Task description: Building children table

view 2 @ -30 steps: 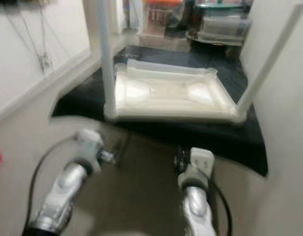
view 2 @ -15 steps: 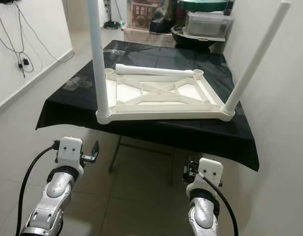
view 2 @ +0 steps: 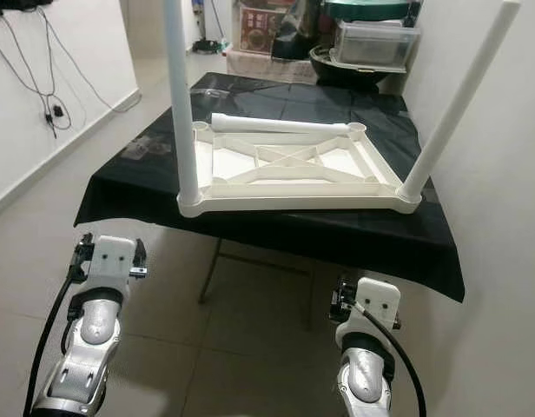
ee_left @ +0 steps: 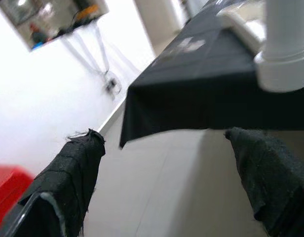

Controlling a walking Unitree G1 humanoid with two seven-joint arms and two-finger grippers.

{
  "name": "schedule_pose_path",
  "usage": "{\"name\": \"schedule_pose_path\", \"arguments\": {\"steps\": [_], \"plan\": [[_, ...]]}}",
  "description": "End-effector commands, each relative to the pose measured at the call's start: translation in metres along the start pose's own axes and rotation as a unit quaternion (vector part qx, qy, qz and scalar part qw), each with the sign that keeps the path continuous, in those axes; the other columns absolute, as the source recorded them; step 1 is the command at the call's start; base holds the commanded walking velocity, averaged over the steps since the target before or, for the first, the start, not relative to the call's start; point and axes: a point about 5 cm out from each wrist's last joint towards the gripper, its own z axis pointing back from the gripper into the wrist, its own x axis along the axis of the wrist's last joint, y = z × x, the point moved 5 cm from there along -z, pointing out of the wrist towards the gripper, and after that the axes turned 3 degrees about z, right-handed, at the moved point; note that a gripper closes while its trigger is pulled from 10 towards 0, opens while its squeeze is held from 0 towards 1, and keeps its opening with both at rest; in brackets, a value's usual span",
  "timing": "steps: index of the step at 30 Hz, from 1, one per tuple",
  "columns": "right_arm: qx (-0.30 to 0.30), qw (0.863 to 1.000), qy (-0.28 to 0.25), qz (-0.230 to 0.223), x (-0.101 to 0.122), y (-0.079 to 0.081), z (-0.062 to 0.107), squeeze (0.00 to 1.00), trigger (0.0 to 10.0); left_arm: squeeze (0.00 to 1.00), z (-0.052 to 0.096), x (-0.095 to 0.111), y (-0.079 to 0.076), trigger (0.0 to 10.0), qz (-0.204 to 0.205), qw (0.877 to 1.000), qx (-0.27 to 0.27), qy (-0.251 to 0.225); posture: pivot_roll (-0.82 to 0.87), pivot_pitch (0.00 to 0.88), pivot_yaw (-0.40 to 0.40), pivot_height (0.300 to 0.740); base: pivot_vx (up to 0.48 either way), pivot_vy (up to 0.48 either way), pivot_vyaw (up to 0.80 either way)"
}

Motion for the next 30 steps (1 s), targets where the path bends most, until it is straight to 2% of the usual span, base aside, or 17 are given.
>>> {"name": "schedule_pose_path", "arguments": {"steps": [1, 3, 4, 6, 8, 9, 10, 11, 13, 17, 22, 23, 24, 25, 26, 29, 30], "plan": [[-0.007, 1.000, 0.000, 0.005, 0.001, -0.002, 0.001, 0.00, 10.0, 0.00, -0.003, -0.006, 0.007, 10.0, -0.013, 0.999, 0.025, 0.026, 0.04, 0.000, -0.047, 0.740, 0.000, 0.000, 0.00], [-0.007, 1.000, 0.001, 0.005, 0.001, -0.002, 0.001, 0.00, 10.0, 0.00, -0.006, -0.008, 0.011, 10.0, -0.023, 0.998, 0.039, 0.034, 0.04, 0.000, -0.047, 0.740, 0.000, 0.000, 0.00], [-0.006, 1.000, 0.001, 0.006, 0.001, -0.002, 0.001, 0.00, 10.0, 0.00, -0.010, 0.011, 0.015, 10.0, -0.078, 0.995, 0.051, -0.029, 0.04, 0.000, -0.046, 0.740, 0.000, 0.000, 0.00], [-0.005, 1.000, 0.001, 0.008, 0.001, -0.001, 0.000, 0.00, 10.0, 0.00, -0.005, 0.052, 0.009, 10.0, -0.159, 0.972, 0.058, -0.166, 0.04, 0.000, -0.047, 0.740, 0.000, 0.000, 0.00], [-0.005, 1.000, 0.001, 0.008, 0.001, -0.001, 0.000, 0.00, 10.0, 0.00, -0.005, 0.052, 0.009, 10.0, -0.159, 0.972, 0.058, -0.166, 0.04, 0.000, -0.047, 0.740, 0.000, 0.000, 0.00], [-0.003, 1.000, 0.000, 0.009, 0.001, -0.001, 0.000, 0.00, 10.0, 0.00, 0.000, 0.065, 0.004, 10.0, -0.180, 0.959, 0.056, -0.211, 0.04, 0.000, -0.050, 0.740, 0.000, 0.000, 0.00], [-0.003, 1.000, 0.000, 0.009, 0.001, -0.001, 0.000, 0.00, 10.0, 0.00, 0.000, 0.065, 0.004, 10.0, -0.180, 0.959, 0.056, -0.211, 0.04, 0.000, -0.050, 0.740, 0.000, 0.000, 0.00], [-0.001, 1.000, -0.001, 0.011, 0.002, 0.000, 0.000, 0.00, 10.0, 0.00, 0.005, 0.072, 0.001, 10.0, -0.189, 0.951, 0.061, -0.237, 0.04, 0.000, -0.047, 0.740, 0.000, 0.000, 0.00], [-0.001, 1.000, -0.001, 0.011, 0.002, 0.000, 0.000, 0.00, 10.0, 0.00, 0.005, 0.072, 0.001, 10.0, -0.189, 0.951, 0.061, -0.237, 0.04, 0.000, -0.047, 0.740, 0.000, 0.000, 0.00], [-0.001, 1.000, 0.001, 0.011, 0.001, 0.001, 0.000, 0.00, 10.0, 0.00, 0.012, 0.083, 0.009, 10.0, -0.219, 0.929, 0.120, -0.273, 0.04, 0.000, -0.047, 0.740, 0.000, 0.000, 0.00], [0.000, 1.000, 0.002, 0.011, 0.001, 0.002, 0.000, 0.00, 10.0, 0.00, 0.007, 0.076, 0.007, 10.0, -0.221, 0.936, 0.118, -0.248, 0.05, 0.000, -0.047, 0.740, 0.000, 0.000, 0.00], [0.005, 1.000, 0.006, 0.010, -0.001, 0.003, 0.000, 0.00, 10.0, 0.00, -0.003, 0.038, -0.013, 10.0, -0.132, 0.984, 0.010, -0.120, 0.05, 0.000, -0.045, 0.740, 0.000, 0.000, 0.00], [0.005, 1.000, 0.006, 0.010, -0.001, 0.003, 0.000, 0.00, 10.0, 0.00, -0.003, 0.038, -0.013, 10.0, -0.132, 0.984, 0.010, -0.120, 0.05, 0.000, -0.045, 0.740, 0.000, 0.000, 0.00], [0.006, 1.000, 0.007, 0.010, -0.001, 0.004, -0.001, 0.00, 10.0, 0.00, -0.002, 0.028, -0.022, 10.0, -0.100, 0.990, -0.029, -0.091, 0.05, 0.000, -0.045, 0.740, 0.000, 0.000, 0.00], [0.008, 1.000, 0.008, 0.010, -0.002, 0.005, -0.001, 0.00, 10.0, 0.00, -0.001, 0.024, -0.028, 10.0, -0.084, 0.992, -0.054, -0.081, 0.05, 0.000, -0.045, 0.740, 0.000, 0.000, 0.00], [0.010, 1.000, 0.009, 0.010, -0.002, 0.006, -0.001, 0.00, 10.0, 0.00, 0.001, 0.022, -0.031, 10.0, -0.079, 0.991, -0.067, -0.083, 0.05, 0.000, -0.045, 0.740, 0.000, 0.000, 0.00], [0.014, 1.000, 0.012, 0.008, -0.003, 0.007, -0.001, 0.00, 10.0, 0.00, 0.003, 0.020, -0.038, 10.0, -0.057, 0.991, -0.092, -0.073, 0.05, 0.000, -0.045, 0.740, 0.000, 0.000, 0.00]]}}
